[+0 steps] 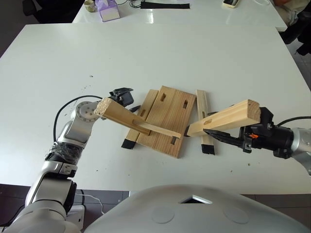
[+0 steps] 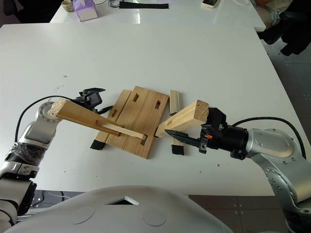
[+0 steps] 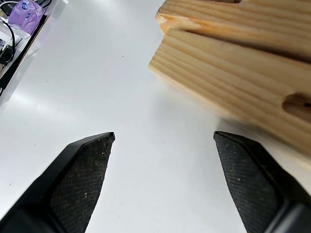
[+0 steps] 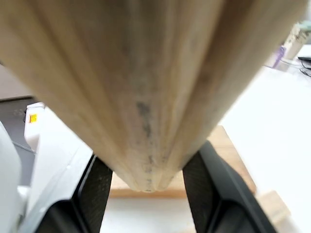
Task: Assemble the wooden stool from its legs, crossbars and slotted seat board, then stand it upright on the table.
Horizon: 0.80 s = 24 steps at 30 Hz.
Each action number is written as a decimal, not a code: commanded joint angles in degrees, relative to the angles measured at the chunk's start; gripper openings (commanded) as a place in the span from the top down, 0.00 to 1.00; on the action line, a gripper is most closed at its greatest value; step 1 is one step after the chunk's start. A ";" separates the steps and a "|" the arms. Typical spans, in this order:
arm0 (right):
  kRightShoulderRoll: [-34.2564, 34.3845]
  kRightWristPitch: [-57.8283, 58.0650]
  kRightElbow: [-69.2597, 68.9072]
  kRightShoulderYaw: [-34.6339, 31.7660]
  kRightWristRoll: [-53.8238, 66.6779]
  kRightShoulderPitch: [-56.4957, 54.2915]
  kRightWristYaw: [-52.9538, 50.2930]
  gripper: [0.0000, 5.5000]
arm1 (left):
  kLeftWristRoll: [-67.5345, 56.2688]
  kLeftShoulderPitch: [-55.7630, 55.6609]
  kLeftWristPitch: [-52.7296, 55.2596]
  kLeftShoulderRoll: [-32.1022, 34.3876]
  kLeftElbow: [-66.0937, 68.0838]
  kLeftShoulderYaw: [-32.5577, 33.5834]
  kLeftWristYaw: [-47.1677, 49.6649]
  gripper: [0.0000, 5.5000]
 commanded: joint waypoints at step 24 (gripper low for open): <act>4.15 -10.16 0.32 16.34 -21.16 9.87 -4.34 0.64 | -2.02 -2.25 1.71 4.20 -4.28 1.41 -8.87 0.31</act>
